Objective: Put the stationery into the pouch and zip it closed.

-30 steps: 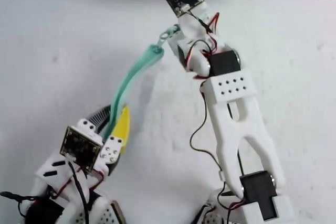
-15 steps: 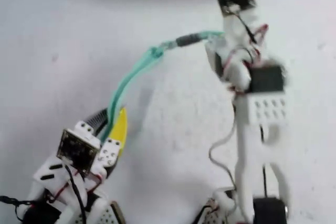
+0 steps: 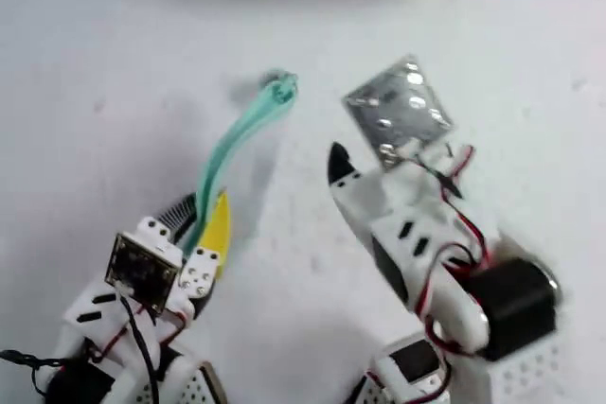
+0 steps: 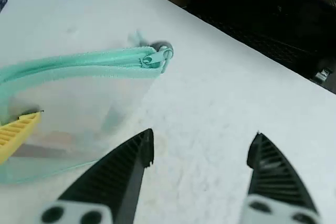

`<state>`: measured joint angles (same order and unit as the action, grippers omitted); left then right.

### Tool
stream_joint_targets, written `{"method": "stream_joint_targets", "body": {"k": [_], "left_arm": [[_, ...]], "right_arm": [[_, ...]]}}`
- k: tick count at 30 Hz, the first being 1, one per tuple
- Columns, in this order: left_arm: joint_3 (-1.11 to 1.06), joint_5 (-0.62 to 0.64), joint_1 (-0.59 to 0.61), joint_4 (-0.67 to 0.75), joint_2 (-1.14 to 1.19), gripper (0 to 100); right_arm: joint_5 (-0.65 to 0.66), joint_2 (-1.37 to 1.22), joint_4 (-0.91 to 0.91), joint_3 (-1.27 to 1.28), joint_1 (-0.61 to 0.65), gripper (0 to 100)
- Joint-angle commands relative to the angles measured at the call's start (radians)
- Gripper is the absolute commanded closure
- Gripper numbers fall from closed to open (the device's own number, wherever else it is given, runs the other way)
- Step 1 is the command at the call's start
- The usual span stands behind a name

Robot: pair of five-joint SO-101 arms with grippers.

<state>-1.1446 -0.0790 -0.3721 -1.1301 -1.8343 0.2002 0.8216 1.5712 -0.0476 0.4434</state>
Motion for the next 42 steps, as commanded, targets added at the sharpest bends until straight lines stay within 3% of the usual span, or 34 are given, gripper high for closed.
{"method": "stream_joint_targets", "body": {"k": [1, 7, 12, 16, 23, 42], "left_arm": [[-0.009, 0.021, -0.019, 0.011, 0.004, 98], [-0.012, 0.020, -0.024, 0.011, 0.004, 98], [-0.014, 0.020, -0.019, 0.011, 0.004, 98], [-0.014, 0.020, -0.019, 0.009, 0.004, 98], [-0.014, 0.020, -0.019, 0.009, 0.004, 98], [-0.034, 0.018, -0.019, 0.012, 0.004, 98]], "right_arm": [[-0.138, 0.015, 0.004, -0.084, 0.036, 72.0], [-0.351, -0.117, -0.085, -0.199, 0.191, 61.6], [-0.414, -0.311, -0.130, -0.301, 0.292, 61.1], [-0.473, -0.473, -0.091, -0.442, 0.292, 60.8], [-0.522, -0.734, 0.150, -0.715, 0.234, 60.8], [-0.559, -0.854, 0.153, -0.585, 0.263, 62.9]]}}
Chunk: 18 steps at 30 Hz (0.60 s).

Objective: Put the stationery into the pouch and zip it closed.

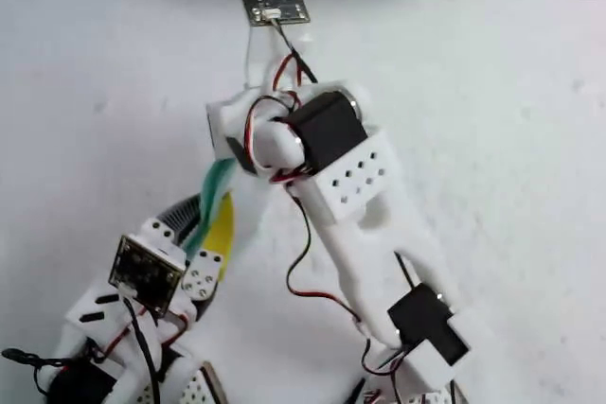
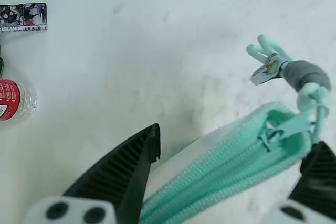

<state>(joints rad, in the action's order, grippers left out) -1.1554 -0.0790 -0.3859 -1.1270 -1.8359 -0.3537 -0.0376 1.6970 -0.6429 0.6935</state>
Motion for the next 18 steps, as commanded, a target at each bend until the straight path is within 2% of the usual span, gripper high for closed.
{"method": "stream_joint_targets", "body": {"k": [1, 4, 9, 12, 18], "left_arm": [[-0.023, 0.018, -0.005, 0.009, 0.005, 98], [-0.025, 0.018, -0.005, 0.008, 0.005, 98], [-0.025, 0.018, -0.004, 0.008, 0.005, 98], [-0.025, 0.018, -0.004, 0.005, 0.005, 98], [-0.025, 0.018, -0.004, 0.005, 0.005, 98]], "right_arm": [[-0.005, 0.005, 0.027, 0.020, 0.013, 64.9], [-0.002, 0.005, 0.027, 0.055, 0.041, 68.8], [-0.002, 0.005, 0.027, 0.060, 0.068, 66.0], [0.057, -0.004, 0.027, 0.063, 0.088, 69.1], [0.126, -0.005, 0.024, 0.061, 0.101, 96.3]]}}
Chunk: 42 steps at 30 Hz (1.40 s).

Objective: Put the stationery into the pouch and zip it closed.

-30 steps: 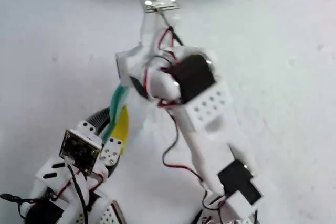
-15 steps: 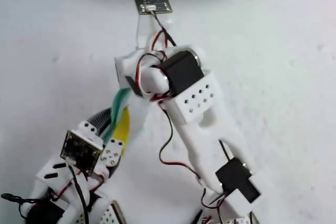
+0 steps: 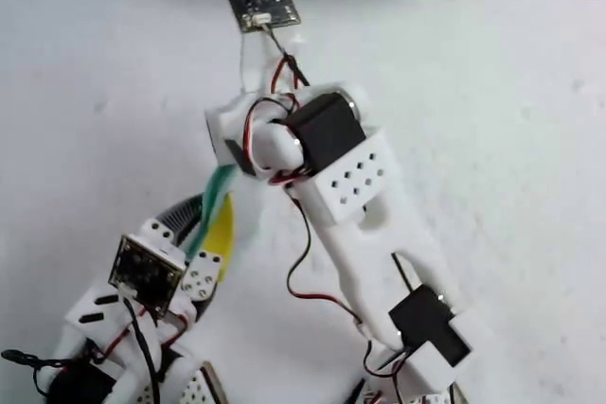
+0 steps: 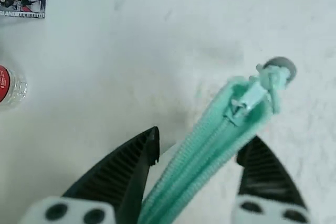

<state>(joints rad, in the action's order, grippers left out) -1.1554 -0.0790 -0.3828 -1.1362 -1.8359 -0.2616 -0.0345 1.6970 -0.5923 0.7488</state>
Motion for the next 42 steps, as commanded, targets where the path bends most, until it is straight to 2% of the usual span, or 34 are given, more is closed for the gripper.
{"method": "stream_joint_targets", "body": {"k": [1, 5, 9, 11, 17, 22, 25, 29, 35, 40, 42], "left_arm": [[-0.025, 0.018, -0.007, 0.015, 0.005, 98], [-0.017, 0.017, -0.007, 0.018, 0.005, 95], [-0.021, 0.026, -0.008, 0.000, 0.005, 78], [-0.008, 0.026, -0.013, -0.040, 0.005, 73], [0.077, 0.025, -0.008, -0.112, 0.005, 73], [0.132, 0.026, 0.010, -0.153, 0.005, 73], [0.219, 0.028, 0.096, -0.189, 0.005, 73], [0.302, 0.026, 0.111, -0.250, 0.005, 73], [0.265, 0.026, 0.137, -0.196, 0.005, 73], [0.066, 0.031, 0.286, 0.020, 0.005, 73], [-0.015, 0.077, 0.323, 0.118, 0.007, 73]], "right_arm": [[0.034, -0.008, 0.024, 0.012, 0.044, 98.8], [0.034, -0.008, 0.022, 0.009, 0.025, 98.3], [0.034, -0.008, -0.033, 0.005, -0.024, 98.1], [0.034, -0.008, -0.085, 0.005, -0.054, 98.1], [0.032, 0.002, -0.214, 0.003, -0.061, 98.1], [0.034, 0.001, -0.182, -0.091, -0.053, 98.1], [0.034, 0.001, -0.188, -0.114, -0.124, 98.1], [0.034, -0.010, -0.183, -0.106, -0.248, 98.1], [0.035, 0.001, -0.182, 0.021, -0.397, 98.1], [0.035, 0.001, -0.191, 0.229, -0.499, 98.1], [0.035, 0.001, -0.219, 0.316, -0.530, 98.1]]}}
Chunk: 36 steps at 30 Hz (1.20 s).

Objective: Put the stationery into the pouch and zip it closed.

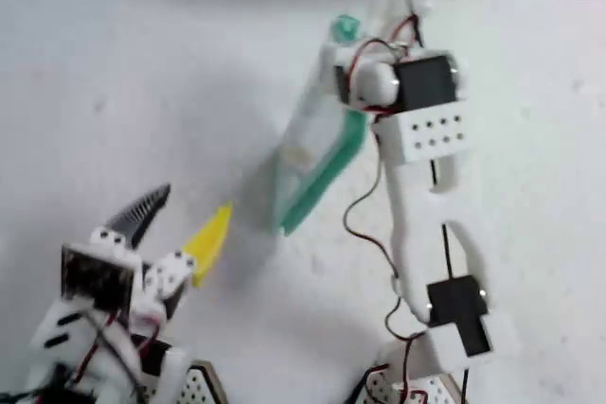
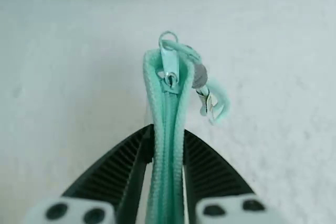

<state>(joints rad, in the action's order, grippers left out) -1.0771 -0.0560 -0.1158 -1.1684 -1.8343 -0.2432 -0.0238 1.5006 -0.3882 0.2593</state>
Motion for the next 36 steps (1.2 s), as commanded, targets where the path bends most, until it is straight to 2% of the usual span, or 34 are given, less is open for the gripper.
{"method": "stream_joint_targets", "body": {"k": [1, 6, 17, 24, 28, 36], "left_arm": [[-0.124, 0.086, 0.073, 0.189, 0.005, 73], [-0.187, 0.196, 0.143, 0.278, 0.005, 73], [-0.327, 0.227, 0.151, 0.439, 0.005, 73], [-0.336, 0.227, 0.151, 0.446, 0.005, 73], [-0.336, 0.227, 0.150, 0.446, 0.005, 73], [-0.336, 0.224, 0.147, 0.445, 0.005, 73]], "right_arm": [[0.017, -0.010, -0.042, 0.160, -0.054, 98.1], [0.017, -0.010, -0.194, 0.425, -0.094, 98.1], [0.012, -0.010, -0.579, 0.905, 0.001, 98.1], [0.015, -0.018, -0.642, 0.941, -0.065, 98.1], [0.017, -0.019, -0.644, 0.941, -0.054, 98.1], [0.066, -0.019, -0.763, 0.944, -0.053, 97.9]]}}
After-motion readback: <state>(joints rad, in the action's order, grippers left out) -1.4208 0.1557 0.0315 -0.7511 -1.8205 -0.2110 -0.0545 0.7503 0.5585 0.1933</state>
